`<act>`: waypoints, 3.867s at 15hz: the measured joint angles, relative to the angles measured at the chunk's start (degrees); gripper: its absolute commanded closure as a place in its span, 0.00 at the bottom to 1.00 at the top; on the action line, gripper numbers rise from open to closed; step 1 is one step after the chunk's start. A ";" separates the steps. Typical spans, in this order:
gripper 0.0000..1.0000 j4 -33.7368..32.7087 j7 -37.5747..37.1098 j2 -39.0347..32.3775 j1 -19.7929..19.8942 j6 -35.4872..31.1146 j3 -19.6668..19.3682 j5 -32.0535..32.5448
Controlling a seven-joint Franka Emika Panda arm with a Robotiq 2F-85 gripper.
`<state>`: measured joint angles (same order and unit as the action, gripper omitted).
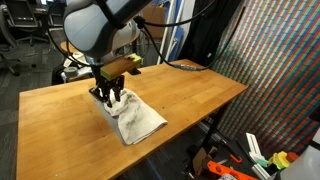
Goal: Fold the white towel from right to left
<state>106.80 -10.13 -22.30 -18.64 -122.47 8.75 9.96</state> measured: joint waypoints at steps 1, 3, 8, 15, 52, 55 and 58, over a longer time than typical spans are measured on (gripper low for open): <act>0.19 0.67 1.07 0.35 0.23 0.72 0.11 -0.05; 0.04 2.47 4.29 2.31 1.52 1.77 0.19 -0.59; 0.00 6.11 12.98 9.20 9.25 3.29 -1.29 -4.82; 0.00 9.54 24.82 12.86 13.24 5.65 -0.82 -9.78; 0.00 -9.44 -3.12 -7.43 -2.35 1.99 3.22 7.98; 0.00 -10.33 -0.87 -9.70 -2.66 2.83 1.99 8.52; 0.00 -10.12 0.48 -10.56 -3.30 3.44 1.11 10.17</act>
<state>96.68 -9.65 -32.86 -21.94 -119.03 9.85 20.13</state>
